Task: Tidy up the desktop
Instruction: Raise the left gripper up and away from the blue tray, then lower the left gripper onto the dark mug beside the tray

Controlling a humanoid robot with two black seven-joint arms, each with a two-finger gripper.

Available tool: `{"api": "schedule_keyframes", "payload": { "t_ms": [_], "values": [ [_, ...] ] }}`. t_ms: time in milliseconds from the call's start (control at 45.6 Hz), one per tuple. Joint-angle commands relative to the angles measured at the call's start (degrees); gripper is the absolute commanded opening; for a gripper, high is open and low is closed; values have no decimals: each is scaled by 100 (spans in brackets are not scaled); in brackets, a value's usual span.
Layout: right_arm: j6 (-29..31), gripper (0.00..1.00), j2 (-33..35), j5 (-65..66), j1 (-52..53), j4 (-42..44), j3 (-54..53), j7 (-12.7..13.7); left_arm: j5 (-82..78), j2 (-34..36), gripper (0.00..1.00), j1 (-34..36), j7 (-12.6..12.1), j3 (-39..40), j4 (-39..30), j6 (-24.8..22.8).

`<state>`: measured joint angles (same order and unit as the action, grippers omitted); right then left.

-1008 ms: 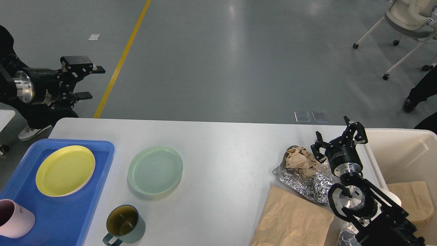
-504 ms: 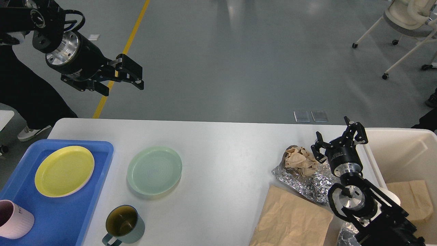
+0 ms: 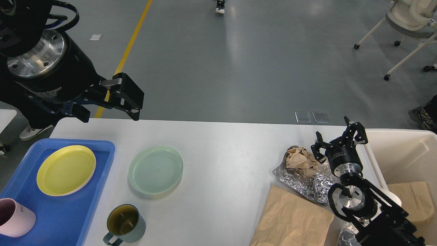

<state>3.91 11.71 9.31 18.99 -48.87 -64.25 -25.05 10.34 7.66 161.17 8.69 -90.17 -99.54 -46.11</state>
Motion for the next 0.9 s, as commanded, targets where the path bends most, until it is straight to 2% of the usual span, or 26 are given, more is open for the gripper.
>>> {"api": "schedule_keyframes", "payload": {
  "t_ms": [0,241,394,548,614,789,877],
  "values": [
    [4,100,-2,0,0,0,0,0,109,-80,97,-261,-17,-45,-4,15],
    [4,100,-2,0,0,0,0,0,82,-28,97,-630,36,-554,48,6],
    [4,100,7,0,0,0,0,0,91,192,97,-999,53,-476,452,-46],
    [-5,100,7,0,0,0,0,0,65,236,97,-1359,-34,-309,471,-91],
    [4,100,-2,0,0,0,0,0,21,210,96,-1535,-139,-195,453,-91],
    [4,100,7,0,0,0,0,0,-348,271,92,-2194,-658,78,409,207],
    [4,100,-2,0,0,0,0,0,-550,385,92,-2677,-746,210,418,436]
  ]
}}
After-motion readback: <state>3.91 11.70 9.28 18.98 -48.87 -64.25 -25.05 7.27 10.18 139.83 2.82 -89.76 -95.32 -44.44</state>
